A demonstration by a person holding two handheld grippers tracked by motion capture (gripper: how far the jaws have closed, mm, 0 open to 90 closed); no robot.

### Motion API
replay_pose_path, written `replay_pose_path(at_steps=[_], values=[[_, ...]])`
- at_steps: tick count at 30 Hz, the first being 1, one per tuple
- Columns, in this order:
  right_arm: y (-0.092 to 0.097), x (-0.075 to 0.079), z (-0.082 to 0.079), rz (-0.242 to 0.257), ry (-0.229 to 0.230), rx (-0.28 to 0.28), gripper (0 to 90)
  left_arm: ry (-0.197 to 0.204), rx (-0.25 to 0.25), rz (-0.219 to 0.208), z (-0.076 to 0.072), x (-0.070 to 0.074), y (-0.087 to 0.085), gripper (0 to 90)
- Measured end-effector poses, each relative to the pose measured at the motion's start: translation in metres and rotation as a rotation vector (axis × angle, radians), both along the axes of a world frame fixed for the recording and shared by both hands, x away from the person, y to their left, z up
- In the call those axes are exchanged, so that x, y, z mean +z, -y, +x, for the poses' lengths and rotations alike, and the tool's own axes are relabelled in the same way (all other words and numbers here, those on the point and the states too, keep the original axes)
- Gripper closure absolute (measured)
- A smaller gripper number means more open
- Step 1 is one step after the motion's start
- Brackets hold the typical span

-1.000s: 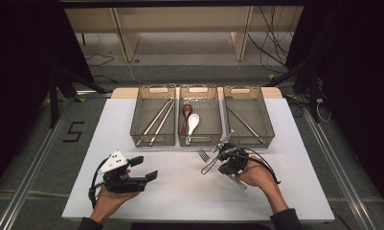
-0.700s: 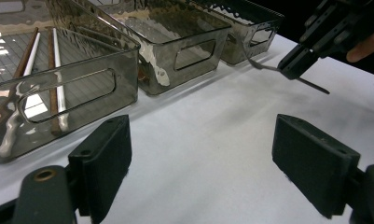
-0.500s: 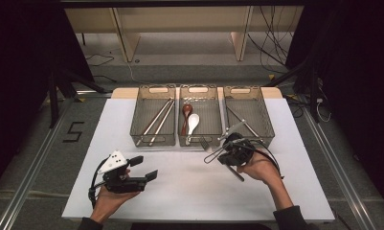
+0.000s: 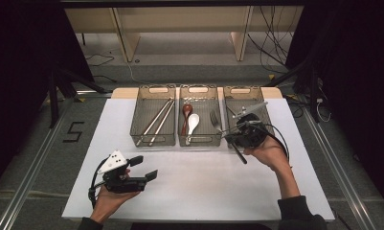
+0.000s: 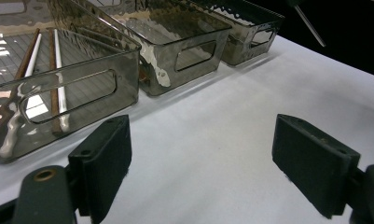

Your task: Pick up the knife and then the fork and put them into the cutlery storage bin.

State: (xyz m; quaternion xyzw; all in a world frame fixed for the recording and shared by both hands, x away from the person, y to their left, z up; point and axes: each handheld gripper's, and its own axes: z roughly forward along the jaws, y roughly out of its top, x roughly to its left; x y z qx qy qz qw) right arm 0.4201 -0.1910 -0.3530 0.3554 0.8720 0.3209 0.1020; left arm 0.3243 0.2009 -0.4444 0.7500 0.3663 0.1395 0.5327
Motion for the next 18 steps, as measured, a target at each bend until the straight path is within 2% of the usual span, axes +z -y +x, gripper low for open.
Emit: replay_pose_path(at_steps=[10, 18], values=[[0.016, 0.017, 0.016, 0.037, 0.044, -0.068, 85.0, 0.002, 0.003, -0.002, 0.0, 0.0, 0.0, 19.5], [0.026, 0.025, 0.026, 0.035, 0.071, -0.118, 85.0, 0.003, 0.005, -0.006, 0.0, 0.0, 0.0, 19.5]])
